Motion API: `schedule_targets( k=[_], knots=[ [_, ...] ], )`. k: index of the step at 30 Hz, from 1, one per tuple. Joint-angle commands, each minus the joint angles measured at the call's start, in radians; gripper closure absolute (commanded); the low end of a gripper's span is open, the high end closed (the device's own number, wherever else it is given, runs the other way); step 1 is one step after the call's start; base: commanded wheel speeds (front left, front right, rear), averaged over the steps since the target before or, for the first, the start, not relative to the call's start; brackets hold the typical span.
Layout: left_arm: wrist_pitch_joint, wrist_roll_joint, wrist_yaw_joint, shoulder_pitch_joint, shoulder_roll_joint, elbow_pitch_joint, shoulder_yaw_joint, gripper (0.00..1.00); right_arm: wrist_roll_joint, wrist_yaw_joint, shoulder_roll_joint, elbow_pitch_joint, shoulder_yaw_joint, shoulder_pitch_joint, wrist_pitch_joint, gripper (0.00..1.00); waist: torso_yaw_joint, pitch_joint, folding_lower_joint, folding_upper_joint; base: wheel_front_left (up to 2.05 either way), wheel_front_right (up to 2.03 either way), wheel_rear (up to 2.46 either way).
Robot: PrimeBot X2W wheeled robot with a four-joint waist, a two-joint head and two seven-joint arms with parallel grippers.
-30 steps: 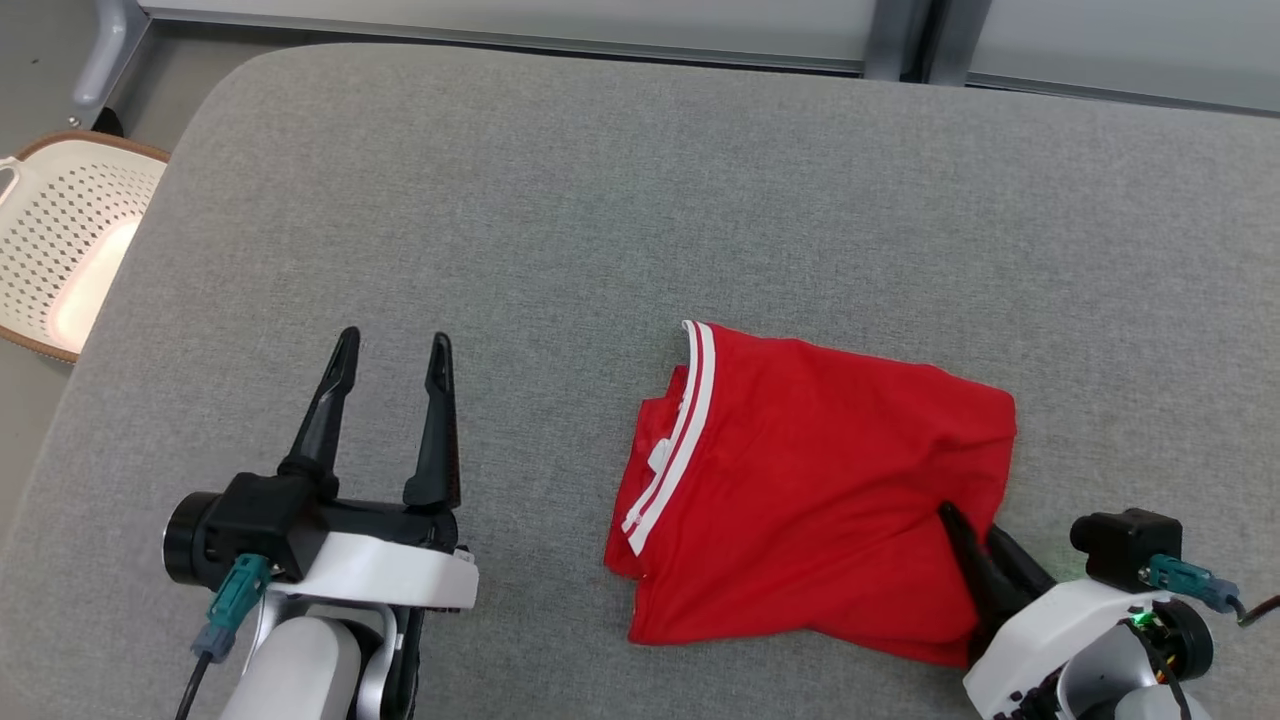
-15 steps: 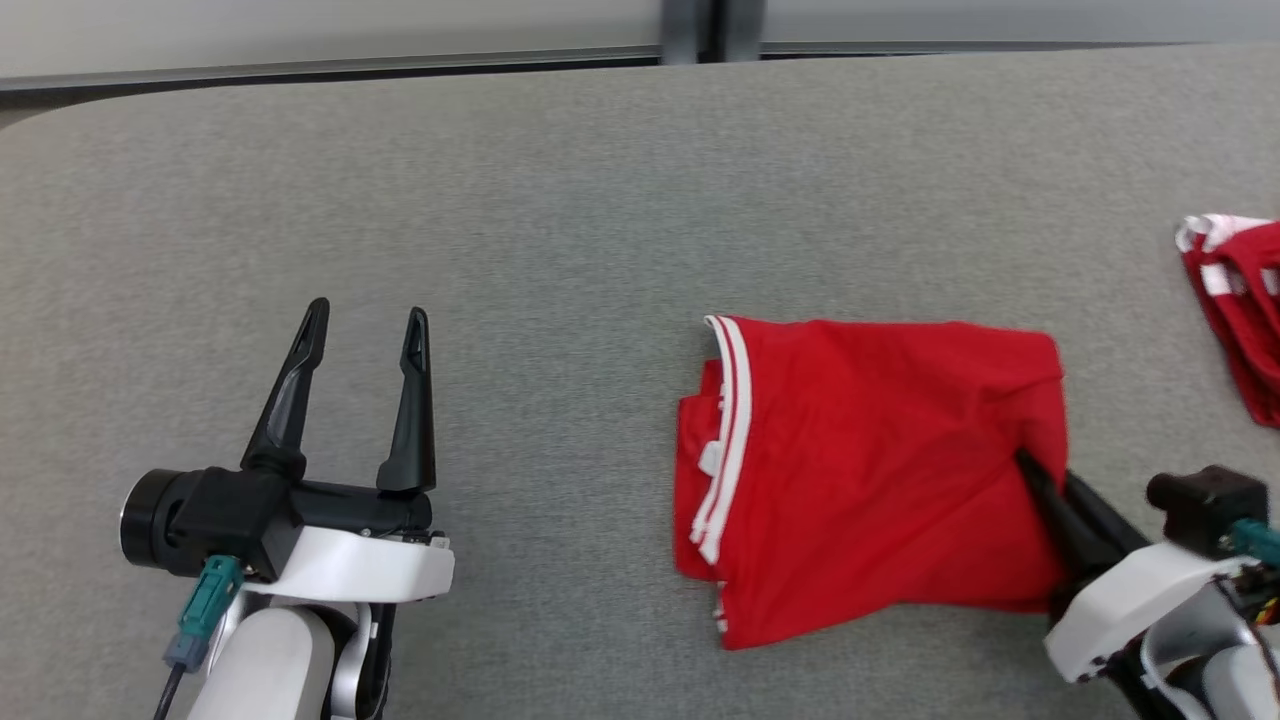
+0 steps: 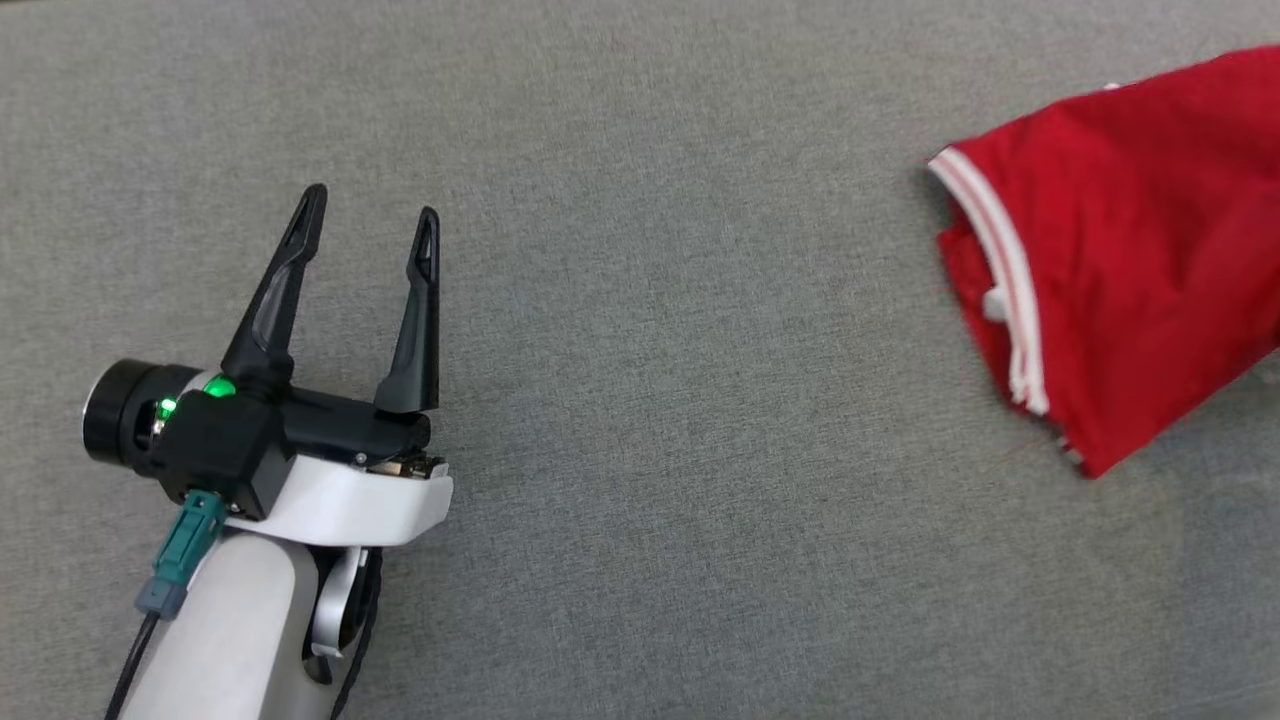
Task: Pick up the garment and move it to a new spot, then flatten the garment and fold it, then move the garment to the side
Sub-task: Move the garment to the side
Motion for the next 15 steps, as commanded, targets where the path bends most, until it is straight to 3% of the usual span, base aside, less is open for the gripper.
schedule_targets(
  k=[1,7,12,13,14,15],
  knots=[
    [0.004,0.011,-0.008,-0.033,0.008,-0.011,-0.003,0.00,0.008,-0.002,-0.029,0.013,-0.032,-0.031,-0.017,1.00,-0.008,0.067,0.0000,0.0000,0.00,0.00,0.00],
    [0.018,0.034,-0.019,-0.096,0.025,-0.049,-0.021,0.00,0.043,-0.002,-0.121,0.109,-0.171,-0.117,-0.025,1.00,0.013,0.161,0.0000,0.0000,0.00,0.00,0.00],
    [0.017,0.041,-0.030,-0.140,0.025,-0.059,-0.034,0.00,0.073,-0.002,-0.143,0.239,-0.225,-0.171,-0.013,1.00,0.033,0.214,0.0000,0.0000,0.00,0.00,0.00],
    [0.017,0.041,-0.032,-0.145,0.024,-0.058,-0.037,0.00,0.082,-0.002,-0.138,0.256,-0.222,-0.183,-0.022,0.67,0.036,0.220,0.0000,0.0000,0.00,0.00,0.00],
    [0.016,0.042,-0.032,-0.149,0.023,-0.055,-0.039,0.00,0.078,-0.002,-0.142,0.280,-0.222,-0.192,-0.029,0.00,0.037,0.226,0.0000,0.0000,0.00,0.00,0.00],
    [0.015,0.043,-0.032,-0.153,0.023,-0.052,-0.039,0.00,0.078,-0.002,-0.137,0.307,-0.226,-0.202,-0.039,0.00,0.038,0.229,0.0000,0.0000,0.00,0.00,0.00]
  ],
)
